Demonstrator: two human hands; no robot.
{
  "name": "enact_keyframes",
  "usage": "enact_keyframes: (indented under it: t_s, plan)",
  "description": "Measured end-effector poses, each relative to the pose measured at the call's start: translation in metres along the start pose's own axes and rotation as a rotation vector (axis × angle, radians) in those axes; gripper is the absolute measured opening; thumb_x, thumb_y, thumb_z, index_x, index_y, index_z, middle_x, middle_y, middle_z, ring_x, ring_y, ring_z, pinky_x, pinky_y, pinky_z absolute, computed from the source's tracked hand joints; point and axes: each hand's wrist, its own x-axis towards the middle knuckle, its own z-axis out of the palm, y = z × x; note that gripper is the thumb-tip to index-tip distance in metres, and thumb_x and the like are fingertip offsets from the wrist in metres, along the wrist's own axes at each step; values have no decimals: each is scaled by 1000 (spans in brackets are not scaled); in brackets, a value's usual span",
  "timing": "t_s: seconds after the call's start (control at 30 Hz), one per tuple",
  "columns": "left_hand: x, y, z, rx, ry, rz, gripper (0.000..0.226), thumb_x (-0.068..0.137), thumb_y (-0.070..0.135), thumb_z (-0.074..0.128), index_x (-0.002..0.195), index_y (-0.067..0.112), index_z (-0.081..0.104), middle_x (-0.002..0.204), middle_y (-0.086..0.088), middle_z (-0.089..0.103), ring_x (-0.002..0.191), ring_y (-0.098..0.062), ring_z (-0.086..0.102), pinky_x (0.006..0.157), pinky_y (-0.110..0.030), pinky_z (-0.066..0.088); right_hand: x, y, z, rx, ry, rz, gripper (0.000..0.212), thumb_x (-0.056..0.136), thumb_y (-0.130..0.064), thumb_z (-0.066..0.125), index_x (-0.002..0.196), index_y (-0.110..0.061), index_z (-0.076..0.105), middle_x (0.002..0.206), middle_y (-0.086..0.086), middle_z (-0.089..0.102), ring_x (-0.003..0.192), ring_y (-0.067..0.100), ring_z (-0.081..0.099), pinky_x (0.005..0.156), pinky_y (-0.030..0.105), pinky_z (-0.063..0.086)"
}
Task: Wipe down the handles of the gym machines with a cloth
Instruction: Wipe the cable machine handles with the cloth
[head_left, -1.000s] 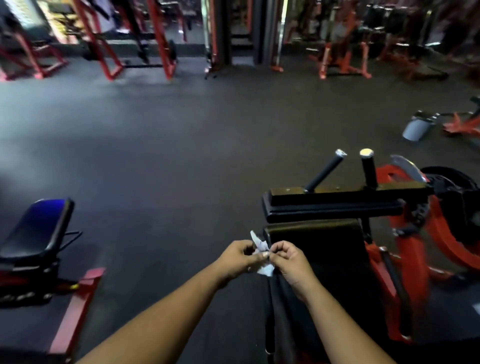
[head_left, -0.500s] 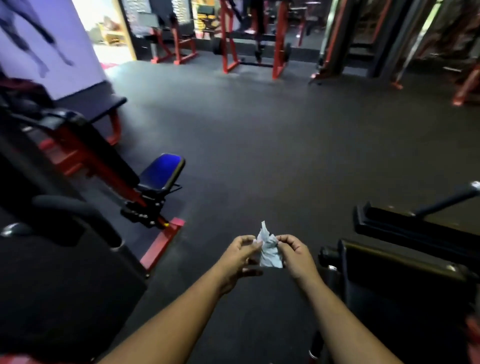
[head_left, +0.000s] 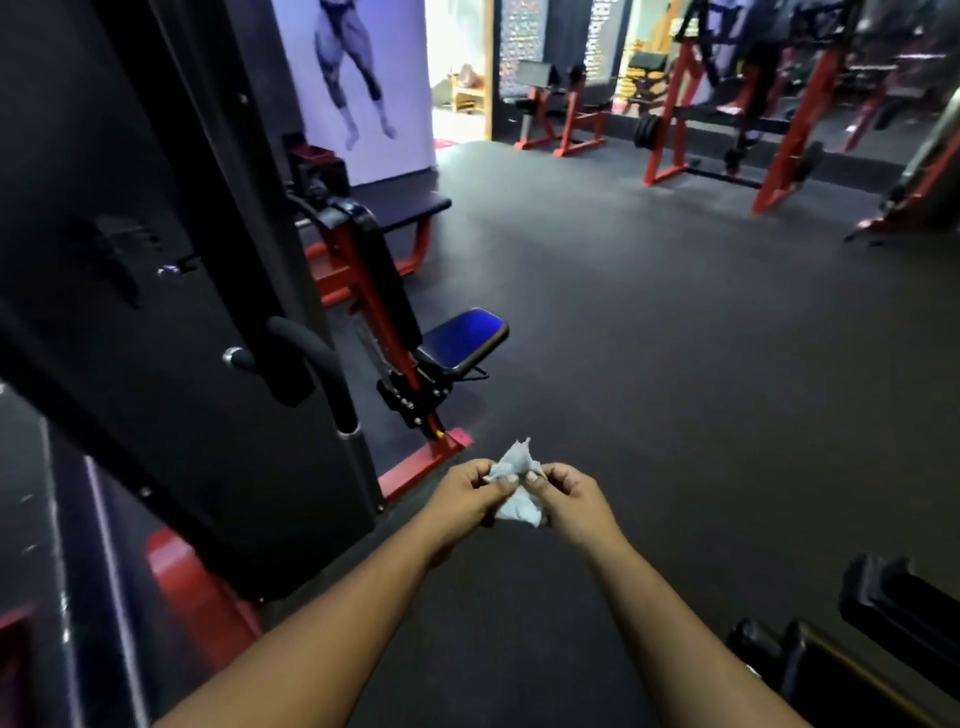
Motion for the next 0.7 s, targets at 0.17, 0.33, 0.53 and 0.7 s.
enact_keyframes:
  t_s: [0.17, 0.33, 0.53, 0.7]
  plan:
    - [-9, -9, -42, 163, 269, 75, 17, 100, 28, 66, 114, 19, 71, 103, 5, 74, 89, -1, 67, 80, -21, 52, 17, -2, 22, -29, -22, 7, 11, 100, -20, 63, 96, -13, 70, 90, 4, 75, 81, 17, 67, 68, 33, 52]
    - [-19, -8, -102, 369, 488, 146, 12, 97, 27, 70, 108, 24, 72, 100, 7, 73, 87, 3, 65, 79, -16, 49, 32, -18, 60, -2, -104, -45, 16, 99, -13, 62, 108, -23, 69, 102, 1, 75, 95, 19, 72, 81, 39, 59]
    - [-28, 11, -190, 609, 765, 258, 29, 94, 42, 69, 119, 27, 68, 114, 7, 66, 107, -13, 62, 94, -39, 54, 56, -52, 116, -67, -175, -191, 17, 99, -24, 66, 110, -34, 73, 106, -6, 74, 99, 11, 71, 84, 29, 59]
    - [-23, 34, -257, 806, 753, 153, 63, 96, 58, 59, 147, 24, 46, 149, -1, 47, 136, -25, 46, 110, -51, 43, 86, -83, 175, -181, -122, -327, 18, 100, -30, 61, 112, -40, 70, 102, -17, 73, 100, 3, 68, 90, 37, 59]
